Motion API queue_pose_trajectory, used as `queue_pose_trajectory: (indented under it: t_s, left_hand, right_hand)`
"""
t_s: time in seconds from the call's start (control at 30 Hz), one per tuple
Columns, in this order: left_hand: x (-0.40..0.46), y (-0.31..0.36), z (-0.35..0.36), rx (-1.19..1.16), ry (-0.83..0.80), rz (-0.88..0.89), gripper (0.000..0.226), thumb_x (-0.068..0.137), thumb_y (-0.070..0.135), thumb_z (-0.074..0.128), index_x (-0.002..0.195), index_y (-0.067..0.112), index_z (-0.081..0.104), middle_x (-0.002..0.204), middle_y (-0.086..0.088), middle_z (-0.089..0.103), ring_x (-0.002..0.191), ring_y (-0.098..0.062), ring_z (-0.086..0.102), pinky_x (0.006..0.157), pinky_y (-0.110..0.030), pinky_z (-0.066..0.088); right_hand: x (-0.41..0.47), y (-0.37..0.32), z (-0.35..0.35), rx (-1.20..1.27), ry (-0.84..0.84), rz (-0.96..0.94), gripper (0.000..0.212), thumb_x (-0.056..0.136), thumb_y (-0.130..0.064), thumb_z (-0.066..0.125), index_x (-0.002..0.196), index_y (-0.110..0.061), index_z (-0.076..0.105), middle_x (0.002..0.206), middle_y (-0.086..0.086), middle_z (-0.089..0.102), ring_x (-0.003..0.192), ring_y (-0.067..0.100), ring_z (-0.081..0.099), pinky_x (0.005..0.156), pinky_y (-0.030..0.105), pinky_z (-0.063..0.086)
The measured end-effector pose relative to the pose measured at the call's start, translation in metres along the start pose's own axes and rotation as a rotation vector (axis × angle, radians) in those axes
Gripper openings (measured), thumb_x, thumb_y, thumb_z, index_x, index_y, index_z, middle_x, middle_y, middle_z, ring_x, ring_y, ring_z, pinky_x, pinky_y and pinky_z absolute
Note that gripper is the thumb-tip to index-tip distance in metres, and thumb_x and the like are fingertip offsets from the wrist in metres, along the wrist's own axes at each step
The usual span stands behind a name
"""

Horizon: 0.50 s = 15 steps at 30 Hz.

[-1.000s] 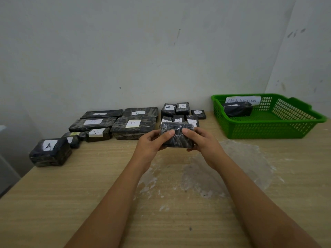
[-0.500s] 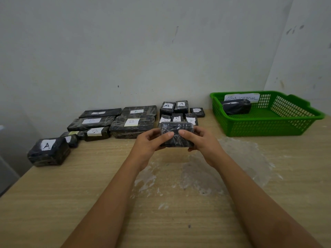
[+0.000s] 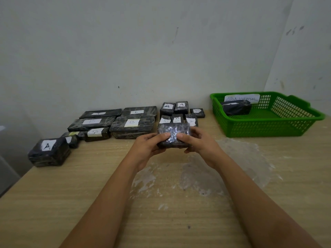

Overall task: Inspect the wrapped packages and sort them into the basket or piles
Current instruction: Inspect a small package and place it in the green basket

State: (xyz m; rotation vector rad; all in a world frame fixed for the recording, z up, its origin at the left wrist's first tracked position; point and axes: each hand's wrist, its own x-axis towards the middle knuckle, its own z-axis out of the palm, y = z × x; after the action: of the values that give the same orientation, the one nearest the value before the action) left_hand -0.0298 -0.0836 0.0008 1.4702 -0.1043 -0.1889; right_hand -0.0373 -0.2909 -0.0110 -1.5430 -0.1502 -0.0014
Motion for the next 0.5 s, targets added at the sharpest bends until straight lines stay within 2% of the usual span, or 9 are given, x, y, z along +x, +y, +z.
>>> queue_pose_trajectory:
  t_s: [0.07,0.13,0.23,0.3,0.4,0.5]
  left_hand:
    - [0.0007,0.0004,0.0005,-0.033,0.014,-0.045,0.044,0.081,0.039,0.078,0.111,0.008,0.074,0.106,-0.012,0.078,0.091,-0.025,0.076,0.077,-0.029,0.057]
    - [0.0003,0.0013,0.0008,-0.052,0.013,-0.075,0.043,0.089,0.042,0.073,0.118,0.011,0.071,0.109,-0.014,0.078,0.092,-0.029,0.077,0.080,-0.033,0.059]
    - [-0.0001,0.0016,0.0006,-0.020,-0.009,-0.086,0.048,0.091,0.056,0.066,0.122,0.019,0.069,0.111,-0.011,0.078,0.097,-0.030,0.077,0.088,-0.037,0.060]
    - [-0.0003,0.0005,0.0018,0.009,-0.033,-0.071,0.056,0.084,0.063,0.066,0.122,0.021,0.069,0.114,-0.006,0.077,0.104,-0.027,0.075,0.090,-0.036,0.059]
    - [-0.0008,-0.0018,0.0050,0.045,-0.004,0.027,0.061,0.074,0.058,0.071,0.120,0.017,0.070,0.116,-0.003,0.075,0.110,-0.020,0.071,0.086,-0.030,0.057]
    - [-0.0005,-0.0016,0.0047,0.030,0.023,0.112,0.055,0.073,0.049,0.076,0.114,0.012,0.074,0.110,-0.004,0.078,0.106,-0.017,0.072,0.087,-0.028,0.058]
  right_hand:
    - [0.0000,0.0015,-0.0025,0.005,-0.033,-0.032,0.078,0.072,-0.035,0.091,0.141,-0.026,0.054,0.126,0.001,0.067,0.106,0.018,0.072,0.076,0.037,0.061]
    - [0.0005,0.0036,-0.0040,-0.045,-0.051,-0.062,0.081,0.072,-0.028,0.093,0.142,-0.030,0.052,0.130,0.000,0.064,0.107,0.021,0.071,0.075,0.037,0.061]
    - [0.0013,0.0035,-0.0030,-0.062,0.004,-0.055,0.068,0.072,-0.032,0.088,0.132,-0.018,0.058,0.130,0.009,0.063,0.096,0.023,0.074,0.071,0.037,0.062]
    - [0.0012,0.0033,-0.0028,-0.050,0.034,-0.030,0.068,0.069,-0.038,0.086,0.125,-0.010,0.059,0.123,0.013,0.064,0.089,0.018,0.075,0.070,0.038,0.062]
    - [0.0004,0.0019,-0.0029,-0.032,0.046,-0.024,0.067,0.069,-0.040,0.085,0.120,-0.007,0.058,0.114,0.017,0.070,0.082,0.022,0.075,0.067,0.039,0.060]
    - [0.0009,0.0014,-0.0015,-0.038,0.074,-0.054,0.058,0.074,-0.033,0.086,0.116,-0.003,0.059,0.106,0.020,0.073,0.076,0.025,0.073,0.062,0.037,0.057]
